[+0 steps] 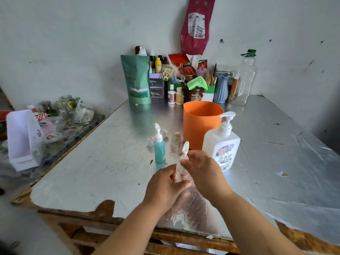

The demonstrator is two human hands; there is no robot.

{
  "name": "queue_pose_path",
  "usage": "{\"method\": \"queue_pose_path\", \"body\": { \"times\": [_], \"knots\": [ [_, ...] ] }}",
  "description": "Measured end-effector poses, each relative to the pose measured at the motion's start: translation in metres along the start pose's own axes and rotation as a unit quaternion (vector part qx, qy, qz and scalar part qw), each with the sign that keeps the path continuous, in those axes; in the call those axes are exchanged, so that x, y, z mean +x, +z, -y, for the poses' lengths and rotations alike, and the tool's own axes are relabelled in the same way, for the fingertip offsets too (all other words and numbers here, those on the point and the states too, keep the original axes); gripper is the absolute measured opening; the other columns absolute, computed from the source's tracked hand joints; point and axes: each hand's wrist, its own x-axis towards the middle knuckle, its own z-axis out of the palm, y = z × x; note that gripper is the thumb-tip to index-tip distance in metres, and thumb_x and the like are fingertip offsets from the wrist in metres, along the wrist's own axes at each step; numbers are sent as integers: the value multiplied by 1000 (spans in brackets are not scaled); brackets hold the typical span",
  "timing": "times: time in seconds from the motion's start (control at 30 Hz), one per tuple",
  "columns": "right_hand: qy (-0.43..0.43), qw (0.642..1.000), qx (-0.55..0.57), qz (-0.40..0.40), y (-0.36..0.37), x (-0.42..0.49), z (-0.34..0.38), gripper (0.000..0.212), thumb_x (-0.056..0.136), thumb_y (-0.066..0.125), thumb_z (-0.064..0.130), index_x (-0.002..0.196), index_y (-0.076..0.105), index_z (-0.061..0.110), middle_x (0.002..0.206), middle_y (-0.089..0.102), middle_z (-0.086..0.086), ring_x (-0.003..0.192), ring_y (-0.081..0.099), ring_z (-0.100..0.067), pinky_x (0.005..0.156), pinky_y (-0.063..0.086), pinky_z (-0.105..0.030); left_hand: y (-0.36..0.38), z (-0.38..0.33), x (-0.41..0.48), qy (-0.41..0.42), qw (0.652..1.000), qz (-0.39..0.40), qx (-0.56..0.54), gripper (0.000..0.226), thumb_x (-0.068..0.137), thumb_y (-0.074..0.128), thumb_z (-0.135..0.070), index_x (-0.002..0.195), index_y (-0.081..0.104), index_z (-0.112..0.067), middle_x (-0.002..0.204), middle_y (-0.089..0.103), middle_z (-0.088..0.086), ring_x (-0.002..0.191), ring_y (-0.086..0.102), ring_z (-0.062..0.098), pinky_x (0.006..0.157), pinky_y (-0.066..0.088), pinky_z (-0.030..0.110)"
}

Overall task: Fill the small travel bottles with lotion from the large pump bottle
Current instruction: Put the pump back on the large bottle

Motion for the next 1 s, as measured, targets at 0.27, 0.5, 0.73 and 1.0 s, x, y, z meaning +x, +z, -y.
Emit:
{"method": "queue_pose_path", "body": {
  "times": [0.27,0.5,0.73,1.0],
  "knots": [
    [-36,995,-77,-57,16,1,-3,21,96,56,23,112,60,10,109,47,11,116,44,-13,89,29,-13,0,-5,-1,-5,1000,-14,18,22,86,64,-49,78,51,-33,80,63,-13,79,62,5,74,44,12],
    [-26,998,-1,-49,15,-1,-8,27,96,55,30,119,60,17,120,57,5,116,52,-16,103,43,-34,1,-6,0,-8,999,-19,32,28,83,65,-54,86,48,-32,82,59,-15,81,62,6,80,47,15],
    [1,996,89,-28,6,-4,-17,44,96,49,43,132,54,19,130,58,5,119,55,-9,106,44,-37,3,-1,3,-12,998,-59,15,37,76,74,-52,100,59,-27,88,62,-13,86,65,10,77,52,25],
    [25,996,76,-31,1,-8,-23,36,97,48,40,128,55,23,122,57,4,110,55,-9,96,43,-25,1,4,3,-45,995,-93,-10,47,76,73,-54,112,57,-28,104,68,-11,93,66,11,77,52,27]
  ]
}}
